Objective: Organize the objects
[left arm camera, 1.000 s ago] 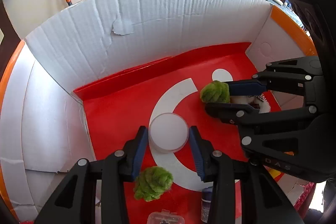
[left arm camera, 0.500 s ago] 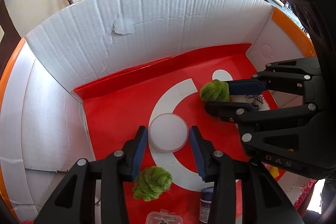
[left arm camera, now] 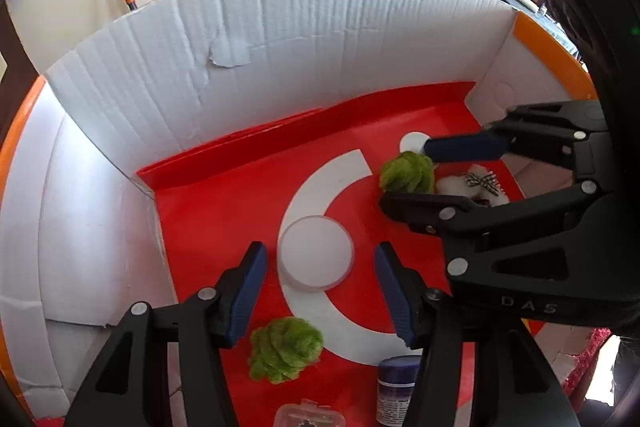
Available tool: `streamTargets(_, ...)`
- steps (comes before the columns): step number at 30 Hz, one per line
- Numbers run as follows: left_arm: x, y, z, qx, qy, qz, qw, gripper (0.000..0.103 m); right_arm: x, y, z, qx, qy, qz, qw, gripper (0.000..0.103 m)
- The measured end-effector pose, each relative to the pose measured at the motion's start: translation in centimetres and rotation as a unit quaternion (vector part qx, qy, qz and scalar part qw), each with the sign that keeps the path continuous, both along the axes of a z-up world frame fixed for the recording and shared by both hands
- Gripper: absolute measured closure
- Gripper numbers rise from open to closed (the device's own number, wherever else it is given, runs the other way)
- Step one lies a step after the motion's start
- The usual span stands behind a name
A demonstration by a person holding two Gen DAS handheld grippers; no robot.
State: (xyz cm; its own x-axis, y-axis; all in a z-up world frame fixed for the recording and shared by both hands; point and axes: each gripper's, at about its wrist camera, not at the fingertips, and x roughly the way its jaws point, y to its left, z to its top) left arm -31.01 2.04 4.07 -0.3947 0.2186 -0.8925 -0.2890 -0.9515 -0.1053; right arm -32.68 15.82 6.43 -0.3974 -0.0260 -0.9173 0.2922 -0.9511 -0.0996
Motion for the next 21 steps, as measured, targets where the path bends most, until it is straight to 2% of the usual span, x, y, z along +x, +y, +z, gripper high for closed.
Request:
streamTargets(4,0.4,-0.5,0.3,0.011,-0.001,0.001,0.9999,0.045,-0.2,0.3,0.2,-0.012,-0.002,-0.004,1.000,0.050)
streamTargets(14,1.6,-1.8,2.4,0.024,0.018,0.010,0.9995,0.045,0.6,0.1,2.2,-0.006,0.021,-0.007,1.000,0.050)
streamTargets(19,3.2,-2.4,4.6,0.039,0.037,0.022,0.9983,0.045,2.1,0.2,4.2,-0.005,0.040,-0.013,0.999,0.050)
streamTargets(21,4.8,-3.4,5.4,0.043,0.045,0.027,0.9977,0.044,4.2,-0.5,5.2,-0.003,0.049,-0.016,0.999,0.050)
